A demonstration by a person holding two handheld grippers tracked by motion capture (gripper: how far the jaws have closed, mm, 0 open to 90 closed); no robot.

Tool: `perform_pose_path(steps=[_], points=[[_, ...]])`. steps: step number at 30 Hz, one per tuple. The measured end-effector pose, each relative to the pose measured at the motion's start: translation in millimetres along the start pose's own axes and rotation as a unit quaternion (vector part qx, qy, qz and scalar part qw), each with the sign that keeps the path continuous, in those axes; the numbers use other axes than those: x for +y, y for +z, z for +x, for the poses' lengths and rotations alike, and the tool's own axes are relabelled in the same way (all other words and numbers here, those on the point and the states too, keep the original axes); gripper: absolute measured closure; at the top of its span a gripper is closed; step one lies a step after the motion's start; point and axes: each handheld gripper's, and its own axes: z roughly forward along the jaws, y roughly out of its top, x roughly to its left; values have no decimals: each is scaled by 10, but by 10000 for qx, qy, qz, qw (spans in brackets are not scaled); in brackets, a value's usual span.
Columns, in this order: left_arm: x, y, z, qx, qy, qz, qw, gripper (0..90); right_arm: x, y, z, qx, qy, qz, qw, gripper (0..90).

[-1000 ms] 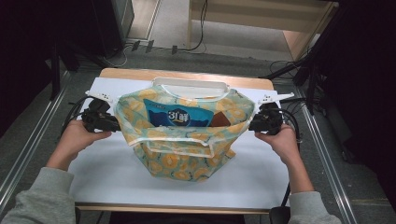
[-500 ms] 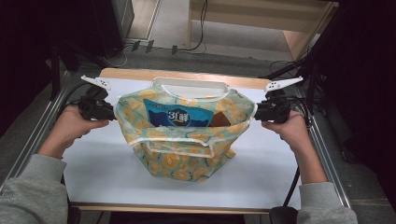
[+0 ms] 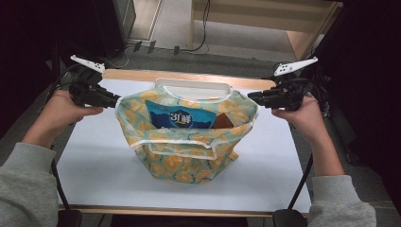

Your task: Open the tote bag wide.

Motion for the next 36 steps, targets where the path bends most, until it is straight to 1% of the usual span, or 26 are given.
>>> perform_pose_path(steps=[1,2,3,6,7,9,11,14,15,16,17,18,19,20,22,23,25,26,27,29,31,32,33,34,35,36], points=[[0,0,0,0,0,0,10000,657,0,0,0,0,0,0,10000,700],[29,-20,-17,28,45,27,10000,644,50,-46,13,34,-70,-66,9999,700],[57,-41,-33,42,88,36,9999,644,50,-46,13,34,-70,-66,9999,700],[130,-112,-66,32,185,-15,9998,630,158,-142,41,76,-124,-64,9999,689],[154,-139,-74,26,201,-24,9998,630,158,-142,41,76,-124,-64,9999,689],[201,-201,-99,-45,239,-112,9996,627,218,-198,68,59,-187,-72,9998,678],[251,-263,-137,-14,316,-135,9994,622,280,-263,107,-81,-278,-103,9995,676],[332,-357,-205,-11,389,-212,9990,615,362,-346,170,-24,-367,-181,9992,666],[358,-385,-233,16,421,-233,9988,608,385,-358,196,-17,-379,-167,9991,660],[383,-410,-259,4,445,-251,9987,594,418,-371,258,18,-428,-174,9989,646],[406,-433,-288,-10,443,-286,9986,594,418,-371,258,18,-428,-174,9989,646],[427,-451,-319,-35,435,-323,9985,587,435,-369,327,5,-507,-176,9986,639],[444,-461,-355,-49,467,-344,9983,587,435,-369,327,5,-507,-176,9986,639],[459,-460,-392,-28,516,-336,9981,572,439,-359,388,-82,-514,-134,9986,630],[478,-423,-446,-35,586,-286,9979,566,440,-350,411,-72,-506,-130,9986,619],[482,-393,-466,-5,629,-222,9978,561,439,-339,429,-25,-521,-131,9986,611],[484,-325,-479,8,623,-105,9980,546,432,-309,459,29,-511,-98,9986,590],[481,-292,-481,-5,604,-83,9981,529,418,-276,476,120,-526,-85,9985,560],[480,-263,-478,2,601,-51,9982,529,418,-276,476,120,-526,-85,9985,560],[476,-213,-471,2,580,19,9983,518,394,-239,496,188,-547,-29,9983,526],[464,-171,-461,31,552,46,9985,531,343,-179,493,86,-525,68,9986,528],[453,-156,-450,24,506,80,9987,577,320,-166,479,76,-493,84,9987,555],[438,-142,-436,6,456,106,9989,577,320,-166,479,76,-493,84,9987,555],[420,-128,-423,-7,375,116,9992,617,293,-161,464,87,-467,74,9988,597],[405,-120,-411,6,333,171,9993,673,265,-159,452,85,-430,60,9990,667],[387,-107,-401,36,301,175,9994,750,212,-154,435,17,-436,58,9990,732]])
